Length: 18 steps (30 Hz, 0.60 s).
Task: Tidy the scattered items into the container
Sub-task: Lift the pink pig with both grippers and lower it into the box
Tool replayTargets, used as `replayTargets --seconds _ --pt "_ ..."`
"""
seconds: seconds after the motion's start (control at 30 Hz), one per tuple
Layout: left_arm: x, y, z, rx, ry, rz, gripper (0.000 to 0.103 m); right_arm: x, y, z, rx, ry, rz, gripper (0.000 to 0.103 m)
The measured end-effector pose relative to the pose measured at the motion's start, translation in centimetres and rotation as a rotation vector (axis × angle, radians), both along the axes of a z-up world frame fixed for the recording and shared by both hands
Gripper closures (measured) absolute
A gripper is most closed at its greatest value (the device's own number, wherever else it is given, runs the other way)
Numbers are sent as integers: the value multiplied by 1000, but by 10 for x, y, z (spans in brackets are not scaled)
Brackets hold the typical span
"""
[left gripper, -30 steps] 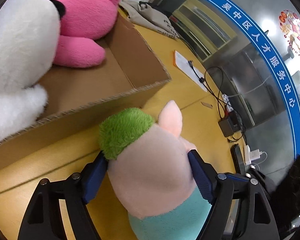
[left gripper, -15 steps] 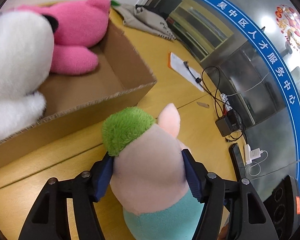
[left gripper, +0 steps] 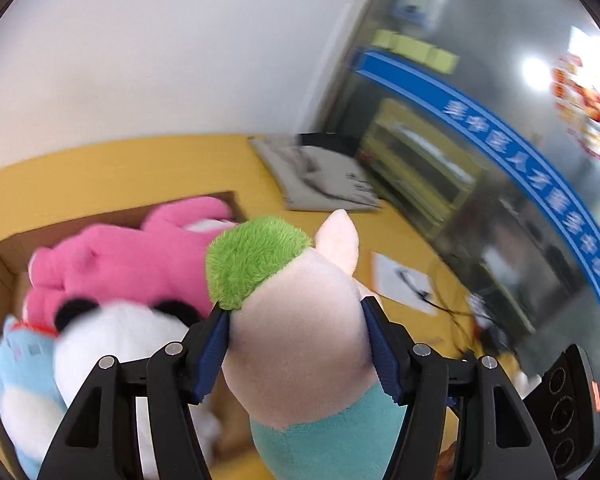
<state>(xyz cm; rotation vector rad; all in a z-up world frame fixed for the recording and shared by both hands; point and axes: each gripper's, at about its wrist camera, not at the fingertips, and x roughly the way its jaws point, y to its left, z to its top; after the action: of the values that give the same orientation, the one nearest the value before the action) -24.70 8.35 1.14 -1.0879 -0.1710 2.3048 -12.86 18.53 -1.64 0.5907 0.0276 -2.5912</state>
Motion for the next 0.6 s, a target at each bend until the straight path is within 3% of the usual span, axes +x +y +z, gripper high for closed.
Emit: replayTargets --seconds 0.13,0.27,0.4,0.53,0.6 --pt "-52 8 -55 -90 -106 29 35 -64 0 -44 -21 -72 29 33" --pt "-52 28 -92 -129 -145 -23 33 -77 2 -86 14 -205 3 33" --pt "-38 55 -100 -214 -123 -39 30 -65 19 -93 -9 -293 -21 33" --pt "-37 73 -113 -292 -99 -38 19 -60 21 -91 42 -344 -62 33" --pt "-37 75 -115 -291 -100 -39 18 -62 21 -92 42 -369 -89 25"
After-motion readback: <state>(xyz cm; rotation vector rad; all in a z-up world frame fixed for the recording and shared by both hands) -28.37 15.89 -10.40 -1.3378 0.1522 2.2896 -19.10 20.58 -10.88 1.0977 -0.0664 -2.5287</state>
